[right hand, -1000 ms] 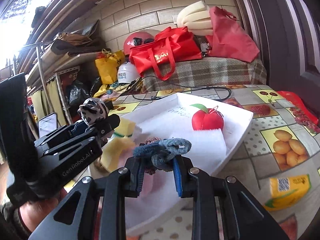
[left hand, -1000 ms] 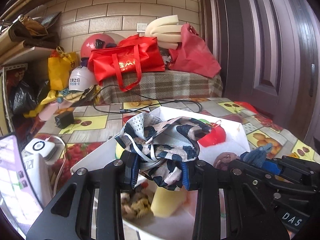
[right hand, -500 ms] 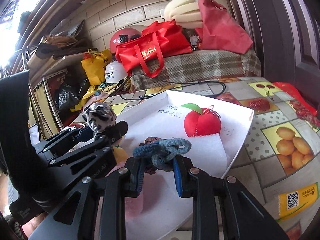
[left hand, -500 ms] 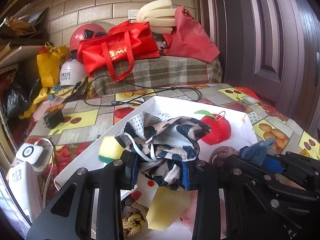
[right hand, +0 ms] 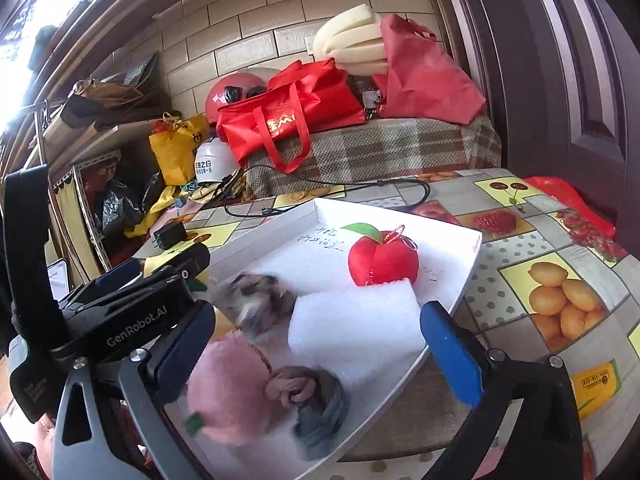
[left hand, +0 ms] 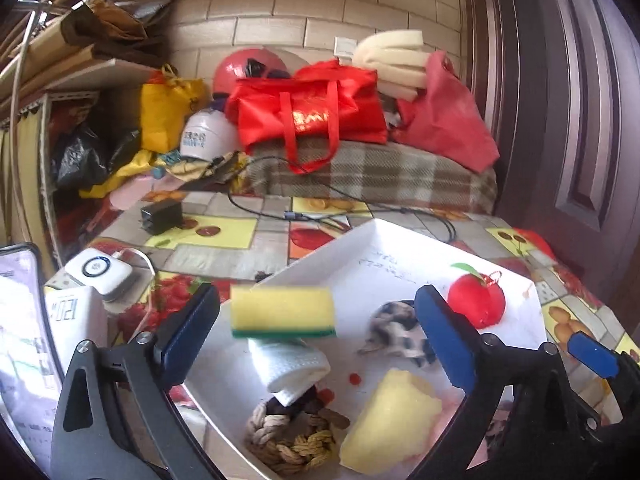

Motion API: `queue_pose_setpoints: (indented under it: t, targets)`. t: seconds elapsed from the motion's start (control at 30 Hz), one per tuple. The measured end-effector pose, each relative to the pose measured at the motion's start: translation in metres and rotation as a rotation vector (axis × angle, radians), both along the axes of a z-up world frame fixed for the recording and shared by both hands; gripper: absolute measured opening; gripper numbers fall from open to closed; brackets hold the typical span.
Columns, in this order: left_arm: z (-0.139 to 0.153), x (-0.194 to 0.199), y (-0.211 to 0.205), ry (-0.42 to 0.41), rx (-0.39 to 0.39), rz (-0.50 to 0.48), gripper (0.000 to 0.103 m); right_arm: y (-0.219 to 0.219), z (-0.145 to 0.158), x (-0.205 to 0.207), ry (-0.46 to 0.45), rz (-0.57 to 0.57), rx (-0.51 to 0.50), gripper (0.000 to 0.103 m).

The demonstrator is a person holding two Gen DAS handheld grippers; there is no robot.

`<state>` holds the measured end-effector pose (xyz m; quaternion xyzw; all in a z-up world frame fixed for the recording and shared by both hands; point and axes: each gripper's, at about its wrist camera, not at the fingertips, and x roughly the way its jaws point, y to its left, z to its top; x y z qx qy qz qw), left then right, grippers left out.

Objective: Organize soft objects
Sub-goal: 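Release the cloth into the box with left tool while right tool releases the hair tie, then move left tool to the pink tissue pack while right tool approaches the yellow juice box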

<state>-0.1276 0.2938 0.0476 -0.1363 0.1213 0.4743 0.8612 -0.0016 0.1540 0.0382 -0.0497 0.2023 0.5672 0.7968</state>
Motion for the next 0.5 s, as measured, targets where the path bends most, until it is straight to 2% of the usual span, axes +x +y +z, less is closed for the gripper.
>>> queue_pose_setpoints:
  t: [0.17, 0.5]
  targets:
    - [0.004, -0.009, -0.008, -0.037, 0.049, 0.018, 0.1, -0.006, 0.003, -0.006, -0.038, -0.001, 0.032, 0.102]
    - [0.003, -0.016, -0.011, -0.059, 0.034, 0.016, 0.1, -0.016, 0.007, -0.021, -0.134, -0.019, 0.057, 0.103]
